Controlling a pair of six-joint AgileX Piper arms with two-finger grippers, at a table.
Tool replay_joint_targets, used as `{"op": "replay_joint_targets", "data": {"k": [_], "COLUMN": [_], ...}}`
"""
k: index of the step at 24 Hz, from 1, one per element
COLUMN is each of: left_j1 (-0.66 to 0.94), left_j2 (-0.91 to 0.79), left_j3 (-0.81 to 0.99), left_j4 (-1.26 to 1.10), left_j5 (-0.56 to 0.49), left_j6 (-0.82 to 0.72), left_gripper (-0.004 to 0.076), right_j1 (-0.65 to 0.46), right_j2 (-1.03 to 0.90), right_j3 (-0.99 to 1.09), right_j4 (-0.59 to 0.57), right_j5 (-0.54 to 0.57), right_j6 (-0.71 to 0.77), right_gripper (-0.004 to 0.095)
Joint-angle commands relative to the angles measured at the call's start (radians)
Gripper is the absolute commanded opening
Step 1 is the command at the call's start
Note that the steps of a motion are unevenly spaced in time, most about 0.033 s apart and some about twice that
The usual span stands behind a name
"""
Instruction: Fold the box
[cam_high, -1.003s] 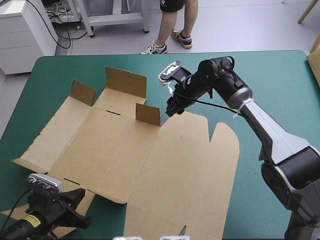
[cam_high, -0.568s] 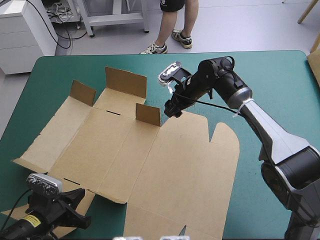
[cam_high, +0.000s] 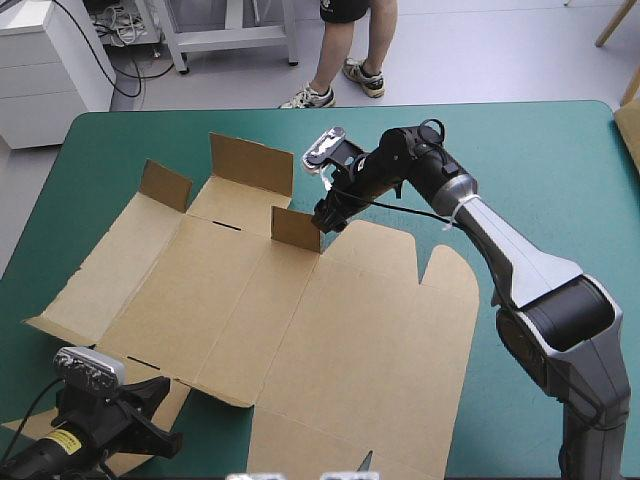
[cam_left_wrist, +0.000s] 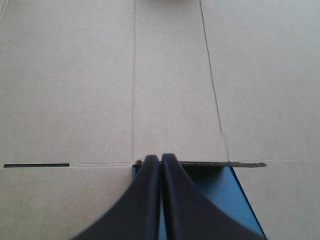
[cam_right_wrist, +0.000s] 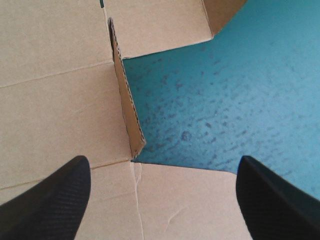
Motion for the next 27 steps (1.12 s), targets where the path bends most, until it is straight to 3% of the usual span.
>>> {"op": "replay_joint_targets", "data": {"k": [1, 11, 20, 23, 25, 27], "left_j1": [0.002, 0.002, 0.002, 0.002, 0.002, 0.002], "left_j2": [0.011, 0.011, 0.011, 0.011, 0.011, 0.011], "left_j3": [-0.024, -0.024, -0.024, -0.024, -0.024, -0.024], "left_j4": [-0.034, -0.034, -0.034, -0.031, -0.031, -0.031], "left_j5": [-0.052, -0.052, -0.052, -0.052, -0.052, -0.052], "left_j6": [-0.008, -0.008, -0.008, -0.012, -0.012, -0.012], "left_gripper": [-0.0008, -0.0008, -0.0008, -0.0008, -0.0008, -0.0008], "right_j1": [0.02, 0.066, 0.066, 0.066, 0.066, 0.066], "right_j2": [-0.013, 0.127, 0.163, 0.174, 0.176, 0.177], "right_j3": [-0.095, -0.166, -0.166, -0.166, -0.166, -0.166], "right_j4": [0.039, 0.033, 0.041, 0.041, 0.043, 0.055], "right_j5": [-0.058, -0.061, -0.094, -0.094, -0.092, -0.087], "right_j6": [-0.071, -0.185, -0.209, -0.209, -0.209, -0.218], "right_gripper": [0.0737, 0.073, 0.0574, 0.0487, 0.0367, 0.0162]}}
